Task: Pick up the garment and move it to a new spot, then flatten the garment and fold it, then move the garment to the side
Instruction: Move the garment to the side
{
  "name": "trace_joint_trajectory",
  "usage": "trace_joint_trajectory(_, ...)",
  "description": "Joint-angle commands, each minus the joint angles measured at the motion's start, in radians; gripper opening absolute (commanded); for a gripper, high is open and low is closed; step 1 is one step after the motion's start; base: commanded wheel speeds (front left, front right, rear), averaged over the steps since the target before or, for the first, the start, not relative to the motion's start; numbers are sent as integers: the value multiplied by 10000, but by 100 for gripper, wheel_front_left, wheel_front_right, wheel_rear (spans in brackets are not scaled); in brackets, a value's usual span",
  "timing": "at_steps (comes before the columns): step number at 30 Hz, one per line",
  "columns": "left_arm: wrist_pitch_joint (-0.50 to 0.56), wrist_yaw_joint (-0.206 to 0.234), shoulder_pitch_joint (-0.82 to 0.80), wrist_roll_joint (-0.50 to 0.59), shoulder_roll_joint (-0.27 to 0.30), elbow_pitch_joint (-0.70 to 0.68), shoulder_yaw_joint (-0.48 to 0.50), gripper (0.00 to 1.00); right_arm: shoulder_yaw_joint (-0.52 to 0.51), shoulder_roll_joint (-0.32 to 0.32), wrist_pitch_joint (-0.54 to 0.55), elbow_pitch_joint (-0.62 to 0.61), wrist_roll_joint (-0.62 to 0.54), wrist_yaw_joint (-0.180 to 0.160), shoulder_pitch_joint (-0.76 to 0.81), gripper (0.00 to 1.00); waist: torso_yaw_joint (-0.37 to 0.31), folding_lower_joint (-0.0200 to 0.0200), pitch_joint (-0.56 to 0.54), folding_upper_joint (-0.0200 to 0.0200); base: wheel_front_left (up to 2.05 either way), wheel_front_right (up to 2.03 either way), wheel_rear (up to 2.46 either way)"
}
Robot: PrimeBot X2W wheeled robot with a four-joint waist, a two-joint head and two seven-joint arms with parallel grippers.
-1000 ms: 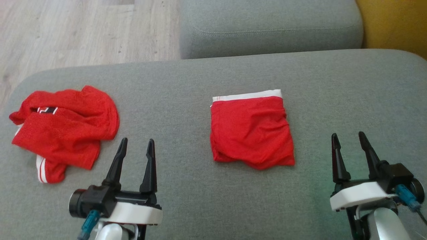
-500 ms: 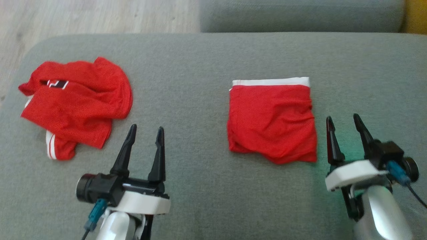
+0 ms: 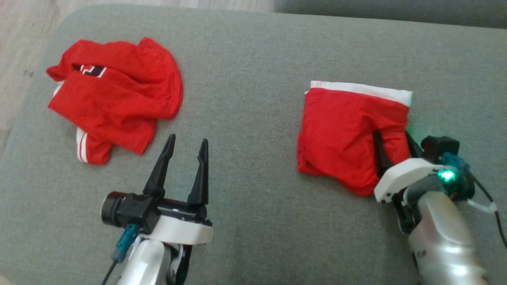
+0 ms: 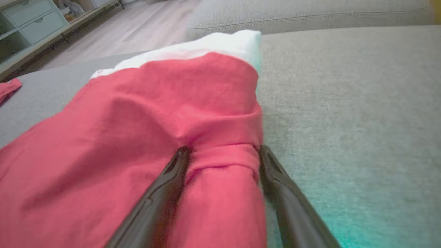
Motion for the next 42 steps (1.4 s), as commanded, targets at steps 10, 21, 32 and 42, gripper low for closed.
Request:
trace_joint_trajectory(10,-94,181,-544,-172,33,-309,109,100,1154,-18,-83,1475,-274,65,-1069,0,224,-1,302,0,0,0,0)
trace_joint_trajectory(21,-94,191,-383,-138,33,-218,232,100,1745,-386,-1148,1380,-1686,65,-1292,0,-423,-1,-393,0,0,0,0)
trace_joint_trajectory(32,-94,123,-198,-172,33,-242,376,100,3623,-2007,-1179,997,-1125,65,-1169,0,-1041,-1,-821,0,0,0,0)
trace_joint_trajectory(42,-94,124,-597,-338,33,-661,437,100,4717,-4791,-733,966,-182,65,-1796,0,-1021,-1,125,0,0,0,0)
